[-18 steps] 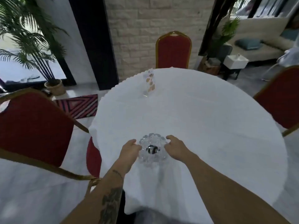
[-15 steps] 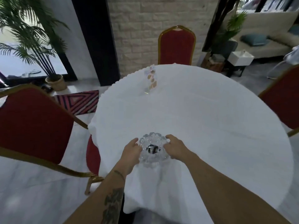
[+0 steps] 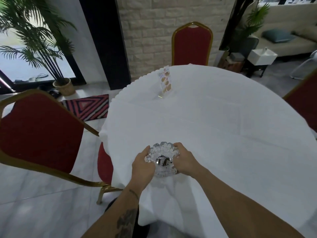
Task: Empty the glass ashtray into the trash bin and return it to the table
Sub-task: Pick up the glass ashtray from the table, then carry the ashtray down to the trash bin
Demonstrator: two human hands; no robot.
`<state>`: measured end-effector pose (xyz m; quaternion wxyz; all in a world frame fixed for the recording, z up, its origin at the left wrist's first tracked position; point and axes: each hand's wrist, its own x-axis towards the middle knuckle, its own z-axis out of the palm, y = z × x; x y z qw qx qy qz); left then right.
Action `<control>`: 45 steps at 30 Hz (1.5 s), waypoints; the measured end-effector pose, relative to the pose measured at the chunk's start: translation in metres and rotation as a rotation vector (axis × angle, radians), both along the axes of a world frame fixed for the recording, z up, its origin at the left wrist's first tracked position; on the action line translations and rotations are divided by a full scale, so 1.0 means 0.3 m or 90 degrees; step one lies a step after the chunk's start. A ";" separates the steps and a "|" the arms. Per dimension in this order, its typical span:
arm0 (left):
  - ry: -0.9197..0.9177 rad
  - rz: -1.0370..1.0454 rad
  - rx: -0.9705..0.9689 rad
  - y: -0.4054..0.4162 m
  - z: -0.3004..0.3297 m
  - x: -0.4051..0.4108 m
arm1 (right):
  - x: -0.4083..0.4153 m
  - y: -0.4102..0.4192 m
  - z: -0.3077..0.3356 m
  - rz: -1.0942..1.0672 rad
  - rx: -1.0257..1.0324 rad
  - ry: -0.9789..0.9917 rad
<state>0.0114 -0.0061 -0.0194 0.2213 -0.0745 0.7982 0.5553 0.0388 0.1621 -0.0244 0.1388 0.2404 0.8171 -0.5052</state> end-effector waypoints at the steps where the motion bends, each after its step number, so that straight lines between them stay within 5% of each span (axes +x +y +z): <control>1: 0.009 -0.006 -0.007 -0.029 0.007 0.004 | 0.007 -0.025 0.015 0.000 -0.006 0.009; 11: 0.072 -0.113 -0.001 -0.482 0.100 0.116 | 0.148 -0.462 0.156 0.030 -0.031 0.069; 26: 0.118 -0.143 0.055 -1.065 0.034 0.302 | 0.372 -0.993 0.087 -0.014 0.010 0.082; 36: 0.233 -0.118 -0.111 -1.052 -0.185 0.361 | 0.382 -1.022 -0.169 -0.072 -0.139 -0.040; 45: 0.277 -0.113 -0.149 -0.982 -0.660 0.297 | 0.312 -0.988 -0.694 -0.090 -0.164 -0.057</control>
